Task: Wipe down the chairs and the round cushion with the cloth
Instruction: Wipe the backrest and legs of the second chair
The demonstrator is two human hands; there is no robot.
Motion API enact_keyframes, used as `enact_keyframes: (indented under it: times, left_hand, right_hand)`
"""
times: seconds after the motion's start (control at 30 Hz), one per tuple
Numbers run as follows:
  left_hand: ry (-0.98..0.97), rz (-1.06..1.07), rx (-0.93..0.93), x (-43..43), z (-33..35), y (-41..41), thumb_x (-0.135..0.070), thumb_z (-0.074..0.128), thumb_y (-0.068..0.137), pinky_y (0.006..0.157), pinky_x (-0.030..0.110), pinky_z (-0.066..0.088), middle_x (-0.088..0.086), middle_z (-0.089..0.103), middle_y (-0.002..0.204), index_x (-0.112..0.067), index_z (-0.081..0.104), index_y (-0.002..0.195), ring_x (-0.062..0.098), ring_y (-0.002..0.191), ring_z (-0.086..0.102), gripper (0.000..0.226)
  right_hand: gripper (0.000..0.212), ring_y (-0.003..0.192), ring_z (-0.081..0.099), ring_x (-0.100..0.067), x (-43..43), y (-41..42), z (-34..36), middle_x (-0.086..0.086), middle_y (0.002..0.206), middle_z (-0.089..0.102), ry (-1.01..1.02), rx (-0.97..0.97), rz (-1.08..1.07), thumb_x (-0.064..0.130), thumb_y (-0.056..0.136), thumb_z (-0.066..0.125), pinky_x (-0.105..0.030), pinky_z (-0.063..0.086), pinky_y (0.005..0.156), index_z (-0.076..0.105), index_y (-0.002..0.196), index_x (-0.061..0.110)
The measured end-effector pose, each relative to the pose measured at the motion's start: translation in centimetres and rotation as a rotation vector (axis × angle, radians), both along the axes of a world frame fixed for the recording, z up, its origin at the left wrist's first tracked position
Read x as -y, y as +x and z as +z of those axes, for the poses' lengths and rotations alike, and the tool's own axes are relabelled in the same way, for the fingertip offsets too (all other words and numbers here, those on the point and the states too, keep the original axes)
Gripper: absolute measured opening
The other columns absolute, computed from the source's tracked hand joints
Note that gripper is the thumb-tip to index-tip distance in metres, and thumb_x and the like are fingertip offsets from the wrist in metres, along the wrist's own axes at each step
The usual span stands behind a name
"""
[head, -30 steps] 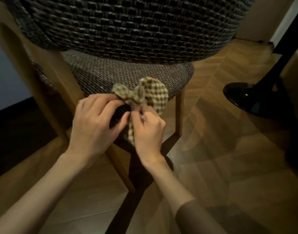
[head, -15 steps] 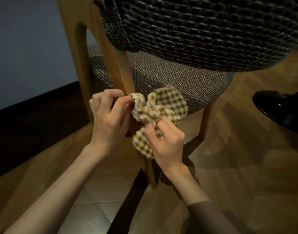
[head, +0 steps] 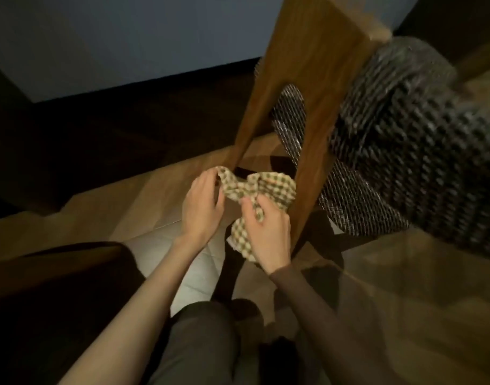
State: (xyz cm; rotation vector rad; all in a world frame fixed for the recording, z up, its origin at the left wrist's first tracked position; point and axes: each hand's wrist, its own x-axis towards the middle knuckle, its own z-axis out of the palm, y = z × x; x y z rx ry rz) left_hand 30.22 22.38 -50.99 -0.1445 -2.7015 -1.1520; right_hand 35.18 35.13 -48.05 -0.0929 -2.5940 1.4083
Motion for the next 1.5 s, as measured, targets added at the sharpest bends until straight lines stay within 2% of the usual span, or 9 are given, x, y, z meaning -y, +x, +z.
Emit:
enact_keyframes:
  times: [0.17,0.33,0.5,0.67,0.77,1.0,1.17,1.27,1.5]
  left_hand:
    - [0.165,0.151,0.153,1.6,7.4,1.0,-0.017,0.045,0.099,0.091,0.024,0.046,-0.004,0.06,0.121,-0.015,0.052,0.129,0.01,0.11,0.057,0.03]
    - [0.284,0.204,0.256,3.1,18.5,4.9,-0.014,0.047,0.099,0.077,-0.002,0.037,-0.013,0.057,0.114,-0.018,0.05,0.132,-0.009,0.095,0.053,0.033]
    - [0.372,0.252,0.358,3.5,30.8,10.1,-0.024,0.04,0.102,0.066,0.006,0.042,-0.011,0.062,0.099,-0.018,0.054,0.124,-0.008,0.079,0.057,0.027]
    - [0.464,0.275,0.479,2.1,40.5,15.5,-0.03,0.045,0.1,0.086,0.024,0.049,-0.004,0.064,0.112,-0.016,0.056,0.124,0.005,0.096,0.061,0.03]
    - [0.387,0.23,0.543,0.5,44.5,18.6,-0.03,0.049,0.098,0.081,0.022,0.047,-0.004,0.064,0.109,-0.02,0.056,0.12,0.011,0.098,0.061,0.025]
    - [0.145,0.007,0.492,-2.9,49.4,24.2,-0.034,0.048,0.098,0.082,0.03,0.052,-0.005,0.058,0.118,-0.022,0.049,0.132,0.007,0.092,0.059,0.035]
    - [0.021,-0.146,0.421,-5.2,49.7,26.2,-0.037,0.049,0.097,0.083,0.023,0.049,-0.007,0.052,0.129,-0.028,0.043,0.136,0.002,0.099,0.054,0.041]
    - [0.02,-0.211,0.398,-8.0,50.0,25.9,-0.037,0.051,0.096,0.082,0.016,0.043,-0.007,0.049,0.132,-0.029,0.039,0.138,0.0,0.1,0.052,0.044]
    - [-0.019,-0.304,0.313,-17.5,50.6,21.6,-0.034,0.056,0.093,0.097,0.033,0.047,-0.003,0.045,0.137,-0.029,0.034,0.143,0.013,0.123,0.047,0.054]
  right_hand:
    - [0.021,0.085,0.059,-0.01,1.6,-0.5,6.9,0.001,0.091,0.065,-0.046,0.248,0.03,0.029,0.096,0.052,-0.025,0.041,0.071,0.064,0.092,0.012]
    - [0.017,0.089,0.056,-0.011,3.6,0.6,17.7,-0.001,0.099,0.061,-0.019,0.317,0.161,0.025,0.096,0.052,-0.021,0.036,0.069,0.063,0.102,0.013]
    - [0.008,0.083,0.055,-0.007,3.7,3.4,29.9,0.002,0.094,0.06,-0.04,0.355,0.255,0.022,0.096,0.052,-0.016,0.036,0.067,0.059,0.093,0.019]
    - [0.01,0.085,0.056,-0.007,1.6,7.5,39.1,0.001,0.094,0.062,-0.067,0.404,0.323,0.021,0.096,0.053,-0.013,0.038,0.067,0.061,0.096,0.016]
    - [0.011,0.085,0.058,-0.01,-0.7,10.2,43.1,0.002,0.093,0.063,-0.051,0.414,0.362,0.022,0.096,0.053,-0.017,0.039,0.066,0.062,0.095,0.016]
    - [0.016,0.079,0.061,-0.014,-7.5,15.2,48.5,0.001,0.086,0.066,-0.024,0.364,0.256,0.028,0.094,0.053,-0.04,0.047,0.072,0.061,0.098,0.014]
    - [0.03,0.08,0.061,-0.014,-14.0,17.6,50.3,0.008,0.089,0.063,0.173,0.352,0.06,0.038,0.092,0.057,-0.033,0.048,0.068,0.055,0.114,0.018]
    - [0.033,0.082,0.063,-0.019,-18.3,18.4,51.1,-0.001,0.097,0.064,0.319,0.365,-0.024,0.037,0.089,0.062,-0.04,0.053,0.07,0.047,0.113,0.02]
    - [0.057,0.079,0.062,-0.023,-31.6,16.4,51.2,-0.004,0.105,0.067,0.699,0.367,-0.019,0.04,0.078,0.073,-0.026,0.034,0.05,0.042,0.124,0.027]
